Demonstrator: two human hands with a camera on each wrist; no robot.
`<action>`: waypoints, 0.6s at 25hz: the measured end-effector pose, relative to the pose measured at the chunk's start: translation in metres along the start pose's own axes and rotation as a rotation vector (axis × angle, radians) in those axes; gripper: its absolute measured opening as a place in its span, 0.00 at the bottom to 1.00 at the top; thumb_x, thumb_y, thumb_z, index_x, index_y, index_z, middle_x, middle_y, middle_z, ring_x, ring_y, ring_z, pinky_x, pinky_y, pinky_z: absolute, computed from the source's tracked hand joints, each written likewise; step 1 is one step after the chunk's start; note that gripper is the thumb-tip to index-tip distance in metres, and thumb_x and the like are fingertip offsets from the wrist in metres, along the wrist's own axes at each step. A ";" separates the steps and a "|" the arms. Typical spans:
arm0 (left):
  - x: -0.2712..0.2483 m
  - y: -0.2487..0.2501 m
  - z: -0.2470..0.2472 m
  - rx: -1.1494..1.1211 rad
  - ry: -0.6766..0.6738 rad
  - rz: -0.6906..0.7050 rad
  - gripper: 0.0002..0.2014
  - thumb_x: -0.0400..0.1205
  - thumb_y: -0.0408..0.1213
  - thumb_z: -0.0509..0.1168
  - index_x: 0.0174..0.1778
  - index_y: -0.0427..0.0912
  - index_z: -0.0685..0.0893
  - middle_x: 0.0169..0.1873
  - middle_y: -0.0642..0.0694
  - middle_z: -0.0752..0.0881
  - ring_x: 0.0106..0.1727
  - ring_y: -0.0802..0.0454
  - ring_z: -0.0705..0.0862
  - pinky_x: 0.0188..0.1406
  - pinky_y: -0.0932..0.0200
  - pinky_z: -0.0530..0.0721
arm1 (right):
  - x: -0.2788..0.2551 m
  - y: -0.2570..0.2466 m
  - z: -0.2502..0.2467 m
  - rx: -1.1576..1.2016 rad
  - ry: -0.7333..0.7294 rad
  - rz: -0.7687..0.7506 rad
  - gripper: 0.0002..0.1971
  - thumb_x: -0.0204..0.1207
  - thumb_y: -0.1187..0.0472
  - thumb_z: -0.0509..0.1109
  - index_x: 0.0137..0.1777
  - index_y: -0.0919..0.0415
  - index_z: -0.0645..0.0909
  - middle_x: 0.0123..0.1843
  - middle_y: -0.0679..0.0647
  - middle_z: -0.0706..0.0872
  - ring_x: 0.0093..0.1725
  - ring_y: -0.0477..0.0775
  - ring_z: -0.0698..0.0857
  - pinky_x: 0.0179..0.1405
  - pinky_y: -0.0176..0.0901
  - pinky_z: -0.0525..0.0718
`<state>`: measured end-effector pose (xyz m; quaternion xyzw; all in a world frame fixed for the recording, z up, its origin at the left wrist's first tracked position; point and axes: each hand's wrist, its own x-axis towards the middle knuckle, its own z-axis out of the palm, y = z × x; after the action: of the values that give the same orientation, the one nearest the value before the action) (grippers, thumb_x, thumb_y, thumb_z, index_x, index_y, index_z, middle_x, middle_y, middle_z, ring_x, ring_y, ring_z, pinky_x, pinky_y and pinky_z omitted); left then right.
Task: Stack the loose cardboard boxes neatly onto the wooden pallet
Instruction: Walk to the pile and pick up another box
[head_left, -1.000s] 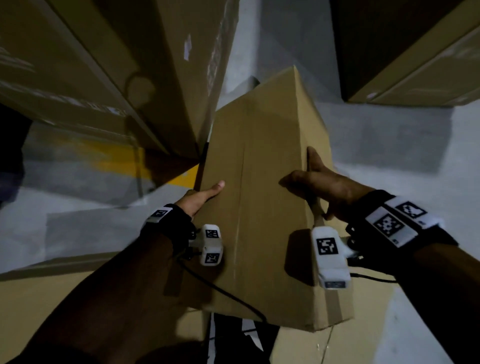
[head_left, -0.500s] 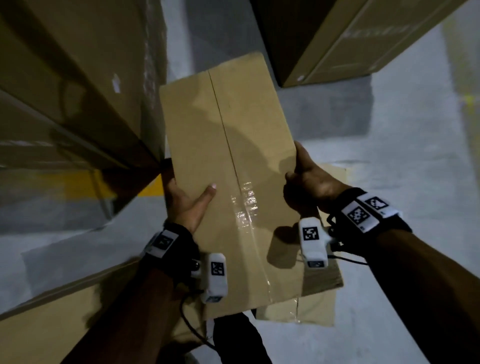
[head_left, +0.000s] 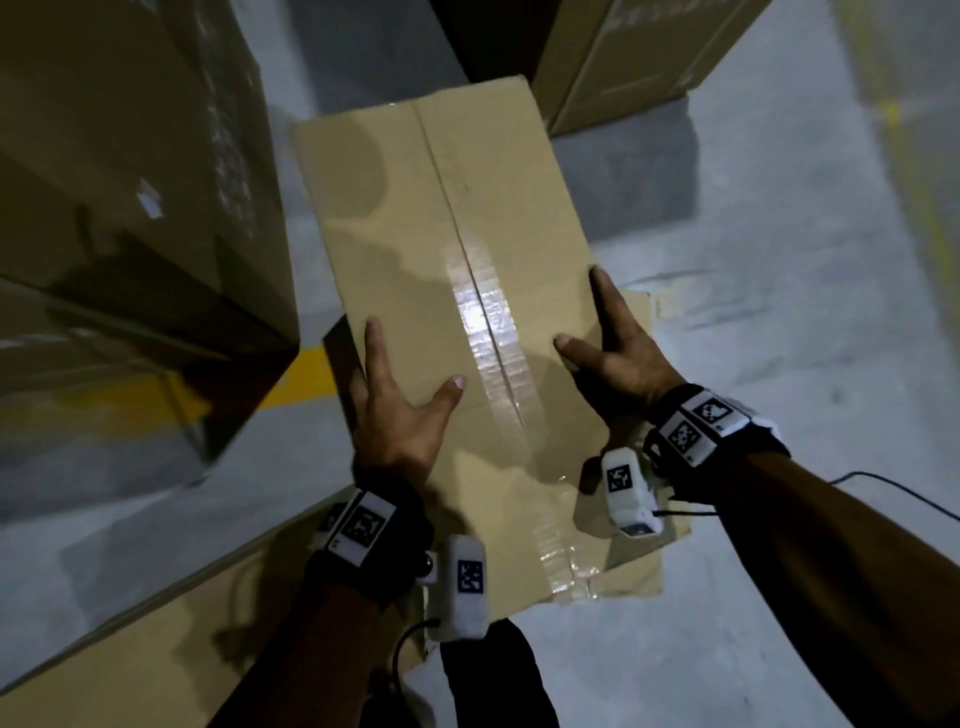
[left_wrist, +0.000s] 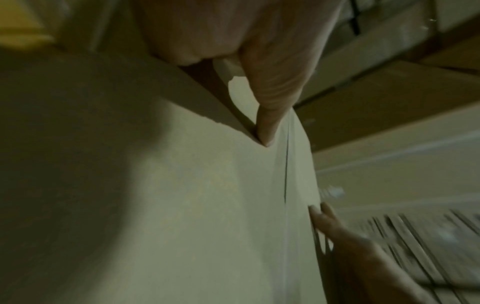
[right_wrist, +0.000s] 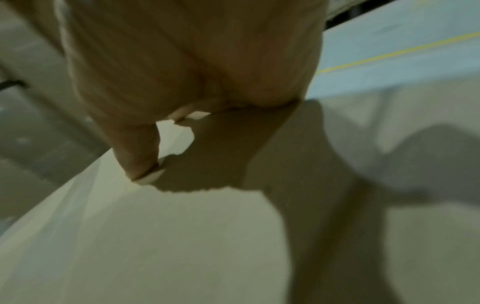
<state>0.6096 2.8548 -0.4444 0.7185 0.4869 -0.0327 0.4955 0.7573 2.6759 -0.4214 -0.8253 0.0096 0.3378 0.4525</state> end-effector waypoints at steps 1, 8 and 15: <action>-0.004 0.005 0.004 0.031 -0.024 0.048 0.53 0.73 0.55 0.77 0.84 0.71 0.46 0.85 0.48 0.59 0.81 0.42 0.66 0.78 0.41 0.70 | -0.012 0.010 -0.009 0.019 0.030 0.008 0.44 0.76 0.51 0.79 0.84 0.27 0.56 0.73 0.25 0.71 0.70 0.36 0.78 0.61 0.30 0.79; -0.016 0.057 0.058 0.258 -0.373 0.284 0.50 0.75 0.50 0.76 0.84 0.71 0.47 0.85 0.51 0.56 0.80 0.42 0.69 0.77 0.43 0.71 | -0.083 0.086 -0.050 0.078 0.342 0.123 0.50 0.74 0.49 0.80 0.88 0.38 0.51 0.81 0.34 0.61 0.82 0.43 0.65 0.82 0.50 0.68; -0.008 0.078 0.084 0.334 -0.298 0.242 0.53 0.73 0.56 0.76 0.84 0.70 0.44 0.82 0.46 0.62 0.75 0.38 0.73 0.69 0.47 0.74 | -0.070 0.088 -0.057 0.281 0.472 0.187 0.52 0.66 0.46 0.85 0.83 0.28 0.54 0.71 0.39 0.76 0.71 0.54 0.78 0.70 0.54 0.81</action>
<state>0.6991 2.7841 -0.4299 0.8309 0.3068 -0.1586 0.4363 0.7059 2.5605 -0.4261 -0.8059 0.2374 0.1721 0.5144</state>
